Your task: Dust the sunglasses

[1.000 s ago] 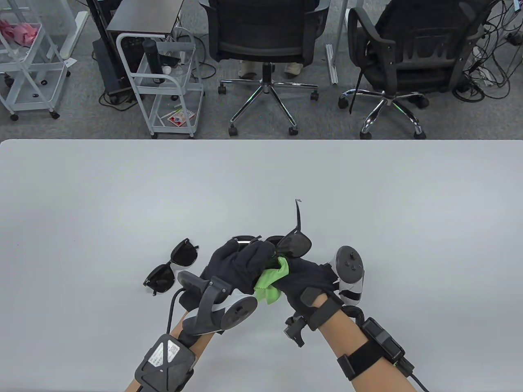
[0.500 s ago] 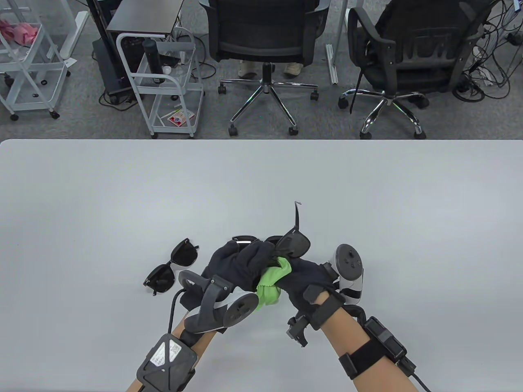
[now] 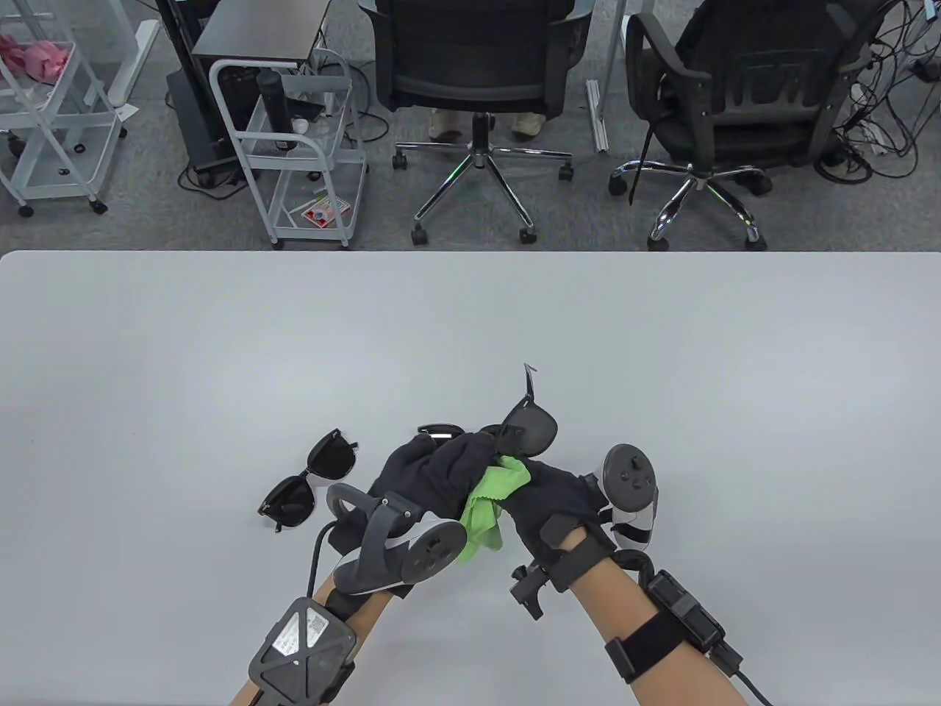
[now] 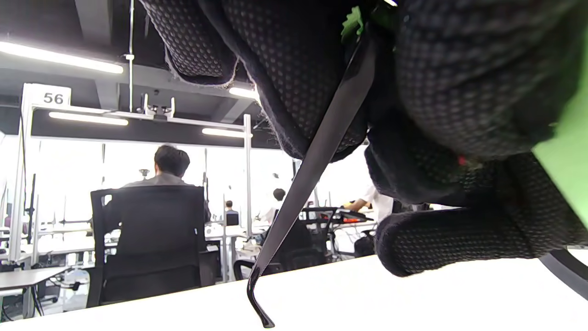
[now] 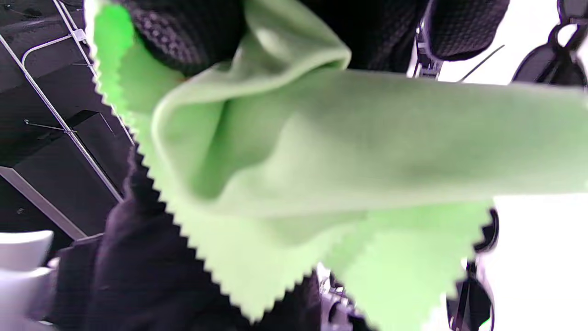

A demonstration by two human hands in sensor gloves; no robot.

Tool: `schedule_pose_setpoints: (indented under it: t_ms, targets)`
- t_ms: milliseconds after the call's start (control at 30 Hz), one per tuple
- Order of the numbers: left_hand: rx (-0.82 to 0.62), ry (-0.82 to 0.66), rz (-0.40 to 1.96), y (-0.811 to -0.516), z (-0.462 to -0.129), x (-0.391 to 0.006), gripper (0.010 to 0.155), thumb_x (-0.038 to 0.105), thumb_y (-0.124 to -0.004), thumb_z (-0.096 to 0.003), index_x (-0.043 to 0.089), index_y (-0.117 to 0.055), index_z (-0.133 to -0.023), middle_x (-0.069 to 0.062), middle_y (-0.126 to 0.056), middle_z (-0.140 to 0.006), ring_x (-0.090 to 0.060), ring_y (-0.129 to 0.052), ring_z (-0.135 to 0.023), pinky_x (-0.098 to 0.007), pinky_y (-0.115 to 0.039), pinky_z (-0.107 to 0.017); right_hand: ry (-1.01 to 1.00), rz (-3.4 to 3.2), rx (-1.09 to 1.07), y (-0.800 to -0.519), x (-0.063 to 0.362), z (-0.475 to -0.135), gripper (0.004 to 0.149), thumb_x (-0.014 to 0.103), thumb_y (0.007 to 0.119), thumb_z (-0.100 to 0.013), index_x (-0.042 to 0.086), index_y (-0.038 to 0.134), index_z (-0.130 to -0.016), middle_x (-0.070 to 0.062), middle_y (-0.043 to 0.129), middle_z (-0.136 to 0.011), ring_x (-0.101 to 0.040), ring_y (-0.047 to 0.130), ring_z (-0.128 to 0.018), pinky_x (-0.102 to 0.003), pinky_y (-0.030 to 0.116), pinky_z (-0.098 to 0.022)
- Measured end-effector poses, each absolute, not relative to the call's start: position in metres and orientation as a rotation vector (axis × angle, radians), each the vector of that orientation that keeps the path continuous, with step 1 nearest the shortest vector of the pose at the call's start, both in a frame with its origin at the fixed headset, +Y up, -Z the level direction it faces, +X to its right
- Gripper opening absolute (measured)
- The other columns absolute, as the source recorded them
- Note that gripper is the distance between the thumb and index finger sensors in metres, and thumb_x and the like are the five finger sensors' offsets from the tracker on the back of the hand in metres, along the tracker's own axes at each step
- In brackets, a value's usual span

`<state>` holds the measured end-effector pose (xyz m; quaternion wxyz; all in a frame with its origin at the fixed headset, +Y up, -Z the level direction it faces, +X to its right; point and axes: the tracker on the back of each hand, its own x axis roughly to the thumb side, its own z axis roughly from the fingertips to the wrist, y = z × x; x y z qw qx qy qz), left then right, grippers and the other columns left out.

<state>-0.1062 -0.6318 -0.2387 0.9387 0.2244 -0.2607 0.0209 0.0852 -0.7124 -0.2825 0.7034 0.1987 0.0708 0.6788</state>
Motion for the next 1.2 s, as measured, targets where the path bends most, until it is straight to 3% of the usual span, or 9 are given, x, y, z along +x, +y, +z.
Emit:
schedule_pose_setpoints:
  t_ms: [167, 367, 467, 600, 700, 833, 967, 1033, 1200]
  targets:
    - [0.46, -0.546, 0.005, -0.636, -0.239, -0.104, 0.095, 0.06, -0.095, -0.0173, 0.038, -0.056, -0.101, 0.017, -0.078, -0.097, 0.007, -0.11, -0.055, -0.034, -0.078, -0.071, 0.221, 1.528, 0.434, -0.715, 0.084, -0.285, 0.043, 0.029, 0.089, -0.041, 0.015, 0.087, -0.082, -0.004, 0.1, -0.078, -0.032, 0.1, -0.072, -0.063, 0.069, -0.059]
    - [0.47, -0.557, -0.023, -0.637, -0.237, -0.098, 0.096, 0.06, -0.095, -0.0178, 0.035, -0.055, -0.102, 0.016, -0.078, -0.096, 0.006, -0.11, -0.053, -0.034, -0.078, -0.071, 0.079, 1.672, 0.37, -0.709, 0.084, -0.281, 0.039, 0.033, 0.099, -0.036, 0.018, 0.09, -0.072, 0.001, 0.102, -0.065, -0.025, 0.105, -0.059, -0.06, 0.073, -0.058]
    - [0.441, -0.548, 0.045, -0.635, -0.24, -0.1, 0.097, 0.06, -0.095, -0.0174, 0.034, -0.056, -0.102, 0.014, -0.078, -0.097, 0.008, -0.11, -0.053, -0.034, -0.079, -0.071, 0.039, 1.643, 0.372, -0.708, 0.086, -0.28, 0.04, 0.045, 0.088, -0.042, 0.016, 0.093, -0.07, 0.0, 0.104, -0.062, -0.025, 0.106, -0.054, -0.059, 0.074, -0.058]
    - [0.444, -0.536, 0.032, -0.634, -0.241, -0.102, 0.097, 0.061, -0.094, -0.0172, 0.035, -0.056, -0.102, 0.016, -0.078, -0.097, 0.008, -0.11, -0.053, -0.033, -0.079, -0.071, 0.121, 1.551, 0.414, -0.712, 0.085, -0.283, 0.046, 0.046, 0.075, -0.047, 0.013, 0.091, -0.075, -0.004, 0.102, -0.068, -0.029, 0.103, -0.061, -0.061, 0.071, -0.059]
    - [0.443, -0.53, 0.014, -0.636, -0.243, -0.105, 0.097, 0.062, -0.094, -0.0167, 0.036, -0.056, -0.102, 0.016, -0.078, -0.097, 0.008, -0.11, -0.053, -0.033, -0.079, -0.071, 0.21, 1.482, 0.415, -0.717, 0.083, -0.285, 0.047, 0.04, 0.076, -0.047, 0.011, 0.087, -0.082, -0.007, 0.1, -0.076, -0.033, 0.101, -0.069, -0.063, 0.069, -0.059]
    - [0.458, -0.532, 0.002, -0.636, -0.242, -0.103, 0.097, 0.062, -0.094, -0.0172, 0.036, -0.056, -0.102, 0.016, -0.077, -0.097, 0.007, -0.111, -0.053, -0.034, -0.079, -0.071, 0.241, 1.512, 0.438, -0.717, 0.082, -0.288, 0.045, 0.027, 0.088, -0.042, 0.014, 0.084, -0.085, -0.004, 0.098, -0.08, -0.031, 0.1, -0.073, -0.062, 0.069, -0.059]
    - [0.471, -0.535, -0.008, -0.636, -0.24, -0.098, 0.097, 0.063, -0.094, -0.0177, 0.034, -0.055, -0.102, 0.016, -0.077, -0.097, 0.008, -0.111, -0.052, -0.034, -0.079, -0.071, 0.095, 1.658, 0.388, -0.71, 0.085, -0.284, 0.041, 0.034, 0.095, -0.038, 0.018, 0.089, -0.075, 0.001, 0.102, -0.068, -0.025, 0.105, -0.061, -0.058, 0.074, -0.058]
    - [0.467, -0.525, 0.014, -0.636, -0.24, -0.096, 0.097, 0.063, -0.093, -0.0177, 0.033, -0.055, -0.102, 0.014, -0.078, -0.097, 0.008, -0.111, -0.052, -0.033, -0.08, -0.071, 0.024, 1.666, 0.347, -0.708, 0.086, -0.281, 0.04, 0.042, 0.092, -0.04, 0.018, 0.091, -0.072, 0.001, 0.103, -0.063, -0.023, 0.107, -0.055, -0.057, 0.075, -0.058]
    - [0.448, -0.511, 0.047, -0.635, -0.244, -0.098, 0.098, 0.063, -0.093, -0.0175, 0.033, -0.055, -0.102, 0.014, -0.078, -0.097, 0.009, -0.111, -0.052, -0.033, -0.08, -0.071, 0.039, 1.605, 0.358, -0.71, 0.086, -0.281, 0.045, 0.047, 0.073, -0.047, 0.014, 0.091, -0.074, -0.002, 0.103, -0.064, -0.026, 0.105, -0.056, -0.058, 0.074, -0.059]
